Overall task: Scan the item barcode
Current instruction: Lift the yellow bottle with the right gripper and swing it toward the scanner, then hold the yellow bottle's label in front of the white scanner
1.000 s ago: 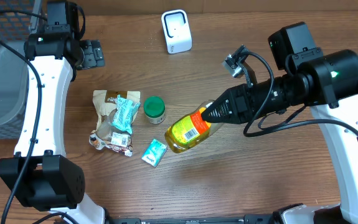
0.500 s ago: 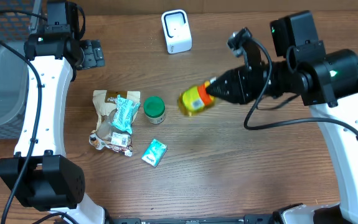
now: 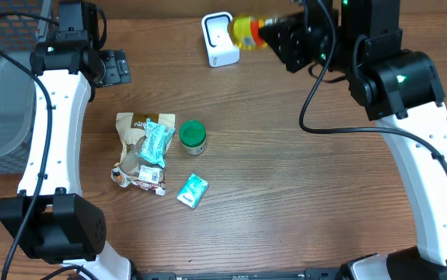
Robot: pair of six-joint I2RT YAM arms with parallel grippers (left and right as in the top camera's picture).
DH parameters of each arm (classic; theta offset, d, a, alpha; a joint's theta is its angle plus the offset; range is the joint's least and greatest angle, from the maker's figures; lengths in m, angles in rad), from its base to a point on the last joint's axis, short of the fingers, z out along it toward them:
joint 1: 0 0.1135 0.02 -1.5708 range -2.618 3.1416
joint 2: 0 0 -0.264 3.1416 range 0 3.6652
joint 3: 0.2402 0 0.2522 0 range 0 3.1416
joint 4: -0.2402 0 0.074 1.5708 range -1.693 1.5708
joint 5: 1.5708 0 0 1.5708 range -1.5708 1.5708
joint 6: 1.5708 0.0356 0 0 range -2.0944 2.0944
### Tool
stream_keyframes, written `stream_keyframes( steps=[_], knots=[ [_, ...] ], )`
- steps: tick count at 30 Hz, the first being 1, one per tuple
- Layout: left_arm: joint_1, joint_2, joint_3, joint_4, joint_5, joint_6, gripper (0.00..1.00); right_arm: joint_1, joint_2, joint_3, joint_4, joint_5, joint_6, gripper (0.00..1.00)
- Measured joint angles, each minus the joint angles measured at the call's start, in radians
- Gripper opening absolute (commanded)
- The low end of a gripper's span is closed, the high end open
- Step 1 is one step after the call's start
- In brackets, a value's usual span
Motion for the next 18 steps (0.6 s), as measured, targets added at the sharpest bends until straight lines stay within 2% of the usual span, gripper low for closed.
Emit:
stream_keyframes(
  steps=[8, 18],
  knots=[
    [0.0, 0.0, 0.0, 0.0, 0.0, 0.0, 0.99, 0.075, 0.1, 0.0, 0.122, 0.195, -0.15, 0.04],
    [0.0, 0.0, 0.0, 0.0, 0.0, 0.0, 0.99, 0.212, 0.373, 0.0, 0.367, 0.513, -0.344, 0.04]
  ],
)
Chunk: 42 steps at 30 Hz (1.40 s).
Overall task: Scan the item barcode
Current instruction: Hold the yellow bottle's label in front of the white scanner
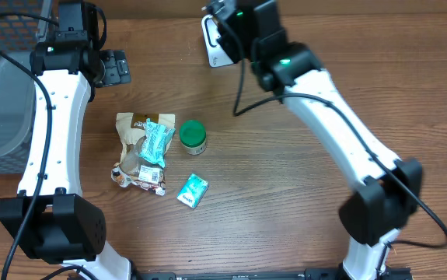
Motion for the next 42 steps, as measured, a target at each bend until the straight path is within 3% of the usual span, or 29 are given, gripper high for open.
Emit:
stream_keyframes(
  steps=[10, 42],
  knots=[
    [0.0, 0.0, 0.0, 0.0, 0.0, 0.0, 1.0, 0.032, 0.137, 0.0, 0.148, 0.15, -0.194, 0.04],
    [0.0, 0.0, 0.0, 0.0, 0.0, 0.0, 1.0, 0.031, 0.345, 0.0, 0.508, 0.304, -0.368, 0.04]
  ],
)
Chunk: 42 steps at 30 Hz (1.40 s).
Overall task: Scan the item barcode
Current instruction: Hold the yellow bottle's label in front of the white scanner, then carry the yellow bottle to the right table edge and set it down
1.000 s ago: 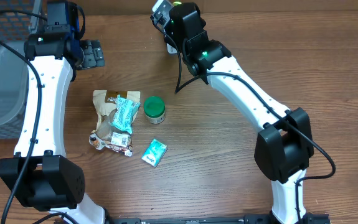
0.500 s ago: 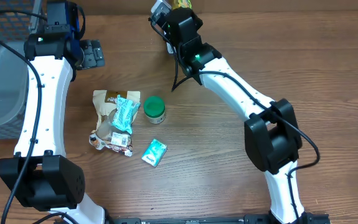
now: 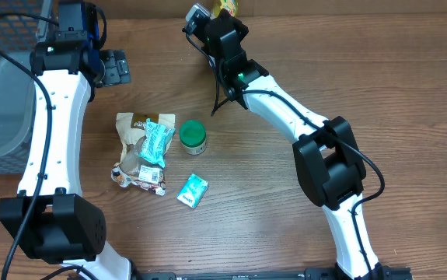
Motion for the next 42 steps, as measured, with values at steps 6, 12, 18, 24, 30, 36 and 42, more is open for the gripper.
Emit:
stream_keyframes(
  steps=[6, 12, 18, 24, 30, 36, 42],
  knots=[
    [0.0, 0.0, 0.0, 0.0, 0.0, 0.0, 1.0, 0.0, 0.0, 0.0, -0.002, -0.005, 0.011, 0.04],
    [0.0, 0.0, 0.0, 0.0, 0.0, 0.0, 0.99, -0.001, 0.0, 0.0, -0.004, -0.028, 0.018, 0.04],
    [0.0, 0.0, 0.0, 0.0, 0.0, 0.0, 1.0, -0.002, 0.0, 0.0, -0.011, -0.072, 0.089, 0.04],
    [0.0, 0.0, 0.0, 0.0, 0.0, 0.0, 0.99, -0.008, 0.0, -0.001, 0.072, 0.005, 0.134, 0.04],
    [0.0, 0.0, 0.0, 0.0, 0.0, 0.0, 0.99, -0.024, -0.047, -0.001, 0.024, 0.111, 0.158, 0.04],
    [0.0, 0.0, 0.0, 0.0, 0.0, 0.0, 1.0, -0.051, -0.207, -0.002, -0.235, 0.133, 0.314, 0.04],
    [0.0, 0.0, 0.0, 0.0, 0.0, 0.0, 0.99, -0.146, -0.401, 0.002, -0.647, 0.142, 0.59, 0.04]
  ],
)
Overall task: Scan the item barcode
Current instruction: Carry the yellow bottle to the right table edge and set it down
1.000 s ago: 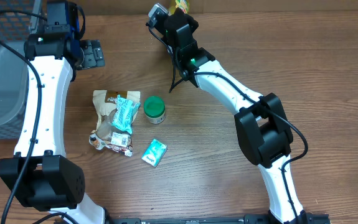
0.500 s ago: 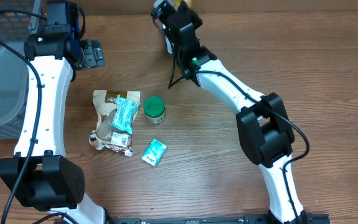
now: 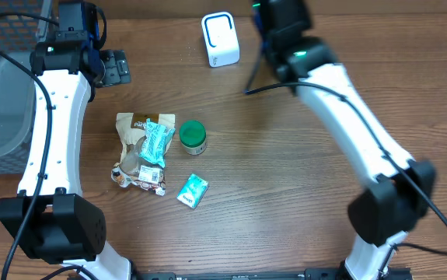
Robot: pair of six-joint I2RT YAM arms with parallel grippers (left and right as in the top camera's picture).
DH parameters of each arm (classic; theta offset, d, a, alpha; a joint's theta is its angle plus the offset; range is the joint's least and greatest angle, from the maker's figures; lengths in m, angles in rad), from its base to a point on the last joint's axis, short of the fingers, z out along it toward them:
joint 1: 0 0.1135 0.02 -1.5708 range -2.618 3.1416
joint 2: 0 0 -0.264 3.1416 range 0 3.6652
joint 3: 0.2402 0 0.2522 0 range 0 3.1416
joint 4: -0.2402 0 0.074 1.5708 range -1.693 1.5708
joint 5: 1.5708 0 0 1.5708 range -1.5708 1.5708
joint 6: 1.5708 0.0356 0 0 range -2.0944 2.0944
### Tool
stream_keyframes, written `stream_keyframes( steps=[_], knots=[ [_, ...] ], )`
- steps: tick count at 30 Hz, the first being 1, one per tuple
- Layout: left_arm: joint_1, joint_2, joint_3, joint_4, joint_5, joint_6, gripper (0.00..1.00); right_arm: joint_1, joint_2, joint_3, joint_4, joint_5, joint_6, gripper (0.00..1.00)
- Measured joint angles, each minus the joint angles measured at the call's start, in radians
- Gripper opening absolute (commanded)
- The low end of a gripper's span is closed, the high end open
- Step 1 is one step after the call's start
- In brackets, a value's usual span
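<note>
The white barcode scanner [image 3: 220, 39] stands at the back of the table, just left of centre. My right arm reaches to the back edge; its dark wrist [image 3: 279, 22] sits right of the scanner, apart from it. Its fingers are hidden there, and no yellow item shows at them. At the back left, my left gripper [image 3: 116, 68] rests open over the table with nothing between its fingers.
Left of centre lie a brown pouch [image 3: 134, 132] with a teal packet [image 3: 155, 142] across it, a green-lidded jar [image 3: 193, 137] and a small teal box [image 3: 193, 190]. A grey bin stands at the left edge.
My right wrist was over the scanner at the back edge, with a bit of yellow above it. It is now right of the scanner, which shows in full. No yellow shows. The left arm is unchanged.
My right gripper first held a yellow item just right of the scanner. Then its wrist covered the scanner's top, and later sat over it at the back edge. Now it stands right of the scanner again. The left arm and the loose items never moved.
</note>
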Motion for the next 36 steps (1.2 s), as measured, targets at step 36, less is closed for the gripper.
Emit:
stream_keyframes(
  steps=[36],
  knots=[
    [0.0, 0.0, 0.0, 0.0, 0.0, 0.0, 0.99, -0.653, -0.021, -0.271, -0.504, -0.496, 0.435, 0.22]
  ],
)
